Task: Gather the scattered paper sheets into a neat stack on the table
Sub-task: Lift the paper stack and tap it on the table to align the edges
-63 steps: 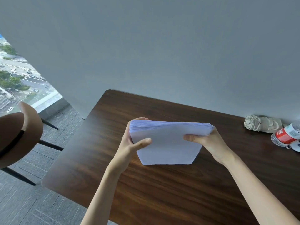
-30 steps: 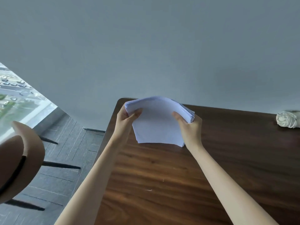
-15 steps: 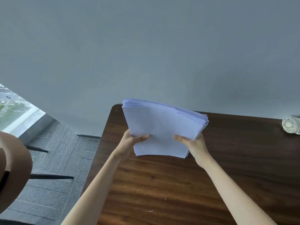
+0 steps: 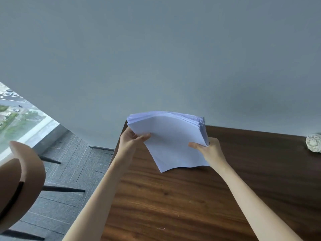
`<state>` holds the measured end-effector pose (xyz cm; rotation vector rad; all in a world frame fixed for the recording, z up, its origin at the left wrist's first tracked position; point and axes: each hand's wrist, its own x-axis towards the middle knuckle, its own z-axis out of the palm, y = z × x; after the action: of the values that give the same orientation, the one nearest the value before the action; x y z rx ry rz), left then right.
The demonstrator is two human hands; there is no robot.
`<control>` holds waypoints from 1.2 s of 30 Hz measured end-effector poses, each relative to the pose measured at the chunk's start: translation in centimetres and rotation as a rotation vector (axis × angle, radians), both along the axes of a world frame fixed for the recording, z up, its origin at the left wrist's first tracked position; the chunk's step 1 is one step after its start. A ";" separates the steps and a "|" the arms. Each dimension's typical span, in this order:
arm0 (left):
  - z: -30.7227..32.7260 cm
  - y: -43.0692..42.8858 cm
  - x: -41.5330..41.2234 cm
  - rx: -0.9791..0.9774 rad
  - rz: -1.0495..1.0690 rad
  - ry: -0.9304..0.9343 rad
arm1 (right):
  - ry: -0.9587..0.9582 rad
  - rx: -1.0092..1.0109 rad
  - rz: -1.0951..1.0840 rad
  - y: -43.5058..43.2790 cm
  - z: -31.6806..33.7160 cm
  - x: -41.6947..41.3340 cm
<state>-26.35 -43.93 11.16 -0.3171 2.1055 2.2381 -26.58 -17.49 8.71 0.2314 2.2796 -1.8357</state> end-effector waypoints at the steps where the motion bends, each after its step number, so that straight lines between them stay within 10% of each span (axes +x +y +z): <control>1: 1.4 -0.6 -0.3 -0.068 -0.005 0.037 | 0.010 0.052 0.020 0.3 0.4 -0.4; 12: 7.6 0.0 -1.7 -0.661 -0.589 0.242 | 0.347 0.766 0.385 0.6 6.9 -1.6; 26: -0.1 -1.6 2.7 0.024 -0.059 -0.148 | 0.173 0.981 0.272 2.0 5.3 1.7; 33: -0.8 -5.0 2.2 0.142 -0.122 -0.072 | 0.015 -0.123 -0.090 4.5 4.4 3.2; 36: -2.5 -5.6 1.5 0.053 -0.318 -0.061 | -0.052 -0.170 -0.012 4.0 2.0 3.1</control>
<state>-24.82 -49.54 8.62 -0.0418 1.9061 2.0674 -23.46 -13.50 10.69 0.2628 2.0779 -1.9921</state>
